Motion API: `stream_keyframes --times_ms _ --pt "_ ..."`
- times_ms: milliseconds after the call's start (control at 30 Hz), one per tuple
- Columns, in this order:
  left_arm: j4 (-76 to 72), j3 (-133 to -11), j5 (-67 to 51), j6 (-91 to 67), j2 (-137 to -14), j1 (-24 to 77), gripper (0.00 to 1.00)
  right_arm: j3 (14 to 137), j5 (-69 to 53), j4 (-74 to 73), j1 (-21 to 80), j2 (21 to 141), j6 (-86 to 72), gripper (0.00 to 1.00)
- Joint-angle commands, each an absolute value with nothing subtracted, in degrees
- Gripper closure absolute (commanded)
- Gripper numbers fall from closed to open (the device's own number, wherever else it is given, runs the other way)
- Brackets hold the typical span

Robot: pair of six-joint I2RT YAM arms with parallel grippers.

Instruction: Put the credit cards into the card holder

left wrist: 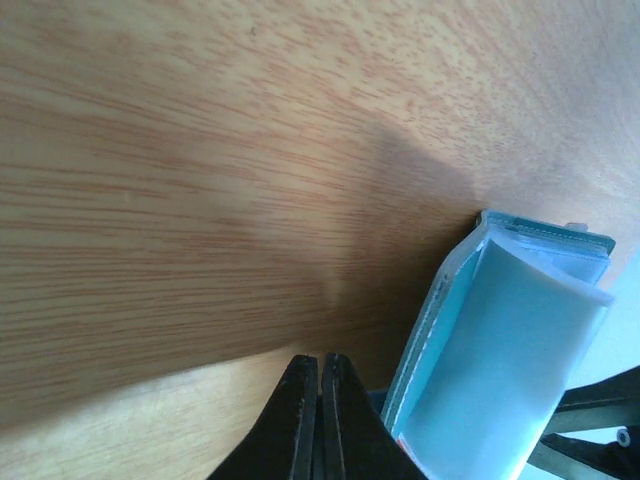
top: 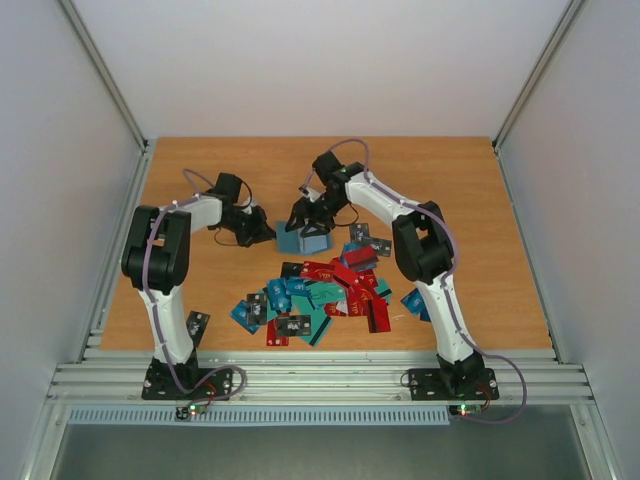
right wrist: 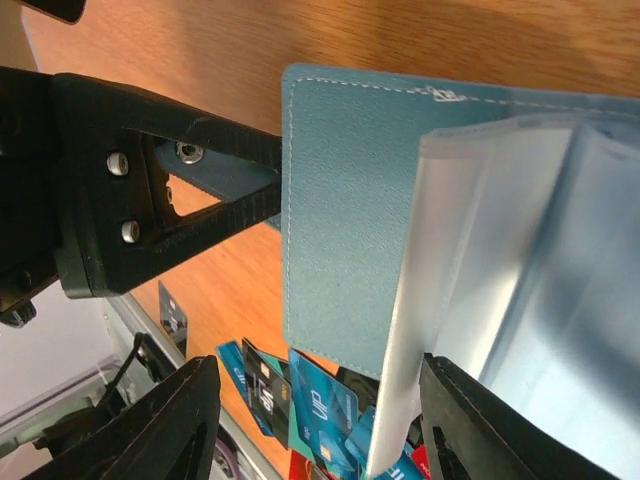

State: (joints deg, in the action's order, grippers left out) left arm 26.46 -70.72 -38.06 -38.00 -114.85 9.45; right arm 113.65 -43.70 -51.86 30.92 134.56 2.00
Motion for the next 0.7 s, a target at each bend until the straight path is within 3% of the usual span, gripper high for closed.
stream_keyframes --times_ms 0,167,367,667 --pt "26.40 -72.78 -39.30 -36.62 -116.39 9.76 1.00 117.16 -45.48 -51.52 31.70 138.16 0.38 0.44" --pt "27.37 -72.99 -40.56 -35.89 -116.41 9.76 0.99 120.26 -46.96 -49.85 31.73 141.93 -3.27 0.44" --pt "29.39 -74.04 -41.22 -34.42 -115.79 9.46 0.90 125.05 -47.36 -50.16 31.73 145.46 -4.39 0.44" --pt "38.30 -78.09 -35.33 -29.54 -110.79 7.91 0.47 127.44 -43.68 -53.36 31.43 149.04 -3.51 0.45"
